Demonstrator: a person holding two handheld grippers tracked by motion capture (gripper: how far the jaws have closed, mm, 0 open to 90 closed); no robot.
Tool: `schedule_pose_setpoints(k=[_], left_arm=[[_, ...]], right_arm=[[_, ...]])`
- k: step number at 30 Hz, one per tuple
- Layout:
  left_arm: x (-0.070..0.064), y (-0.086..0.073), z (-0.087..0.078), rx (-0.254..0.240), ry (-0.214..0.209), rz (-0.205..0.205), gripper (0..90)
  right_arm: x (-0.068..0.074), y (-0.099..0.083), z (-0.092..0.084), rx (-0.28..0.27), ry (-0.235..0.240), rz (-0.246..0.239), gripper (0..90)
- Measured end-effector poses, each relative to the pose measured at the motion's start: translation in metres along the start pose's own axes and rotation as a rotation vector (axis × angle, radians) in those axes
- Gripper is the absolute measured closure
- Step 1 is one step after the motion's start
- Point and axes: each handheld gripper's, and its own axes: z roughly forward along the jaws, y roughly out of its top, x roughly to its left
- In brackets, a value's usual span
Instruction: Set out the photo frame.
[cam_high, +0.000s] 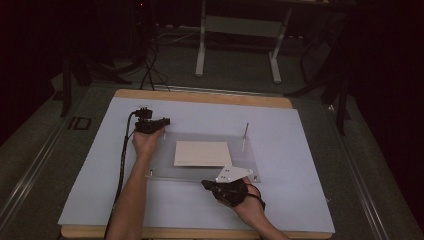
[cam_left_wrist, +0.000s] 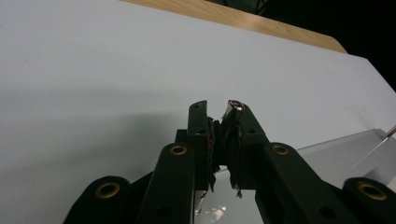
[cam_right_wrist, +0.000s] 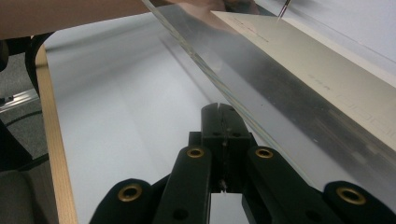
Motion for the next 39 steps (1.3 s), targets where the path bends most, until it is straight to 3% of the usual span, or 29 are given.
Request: schedule_pose_setpoints(k=[20,23,31,39], left_arm=[[0.003,0.001,0.001,0.009,-0.019,-0.018,80.2],[0.002,0.0,0.001,0.002,-0.014,0.005,80.3],[0.006,0.001,0.002,0.007,-0.041,-0.022,80.1],[0.006,0.001,0.001,0.005,-0.048,-0.006,80.2]], right_arm=[[0.002,0.003,-0.002,-0.036,-0.043,-0.018,90.0],[0.003,0.004,-0.002,-0.04,-0.06,-0.029,90.0],[0.001,0.008,-0.003,-0.052,-0.07,-0.023,90.0],[0.0,0.01,-0.003,-0.054,-0.071,-0.023,90.0]])
